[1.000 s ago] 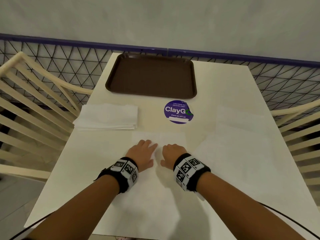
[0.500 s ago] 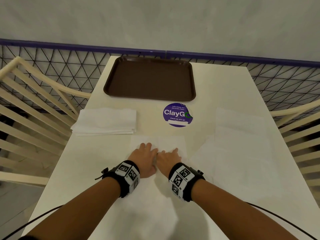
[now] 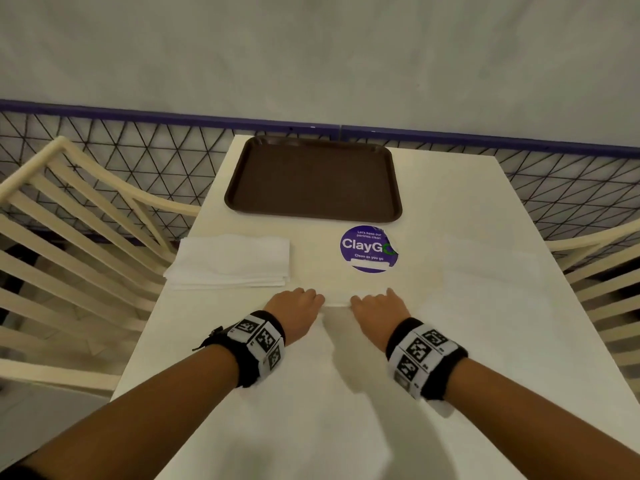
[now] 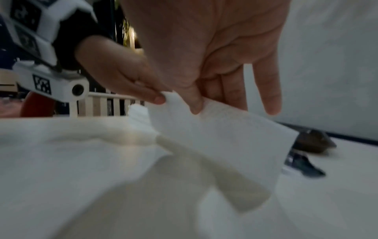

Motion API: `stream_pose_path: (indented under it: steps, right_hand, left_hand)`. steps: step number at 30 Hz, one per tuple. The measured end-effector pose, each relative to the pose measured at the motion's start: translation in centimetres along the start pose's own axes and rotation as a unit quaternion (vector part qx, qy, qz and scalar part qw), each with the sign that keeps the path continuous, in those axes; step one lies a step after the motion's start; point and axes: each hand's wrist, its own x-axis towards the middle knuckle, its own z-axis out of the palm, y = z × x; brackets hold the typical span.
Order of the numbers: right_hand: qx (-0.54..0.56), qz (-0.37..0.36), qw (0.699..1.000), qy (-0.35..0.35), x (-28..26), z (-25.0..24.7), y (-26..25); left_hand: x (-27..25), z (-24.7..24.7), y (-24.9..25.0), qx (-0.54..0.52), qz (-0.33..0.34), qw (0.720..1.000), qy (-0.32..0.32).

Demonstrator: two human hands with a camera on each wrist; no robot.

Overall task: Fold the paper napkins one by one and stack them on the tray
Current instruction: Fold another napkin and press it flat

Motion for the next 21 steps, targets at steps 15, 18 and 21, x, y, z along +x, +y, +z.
stream_pose_path:
  steps: [15,18,21]
  right_hand:
    - [0.085,0.031,0.986,0.14,9.2,-14.2,-4.2]
    - [0.074,0.022,0.985,0.155,10.3,-12.9,-6.2]
    - [0.065,0.001,0.99,0.122,11.0,-10.5,-8.0]
  left_hand:
    - [-4.0,-5.1,-20.6,0.053,-0.139,0.985,0.083]
    - [-5.0,-2.9,-22.0,0.058,-0.086,0.979,0.178]
    - [-5.2,0.7,-22.3,0.035,-0.079,0.985,0.148]
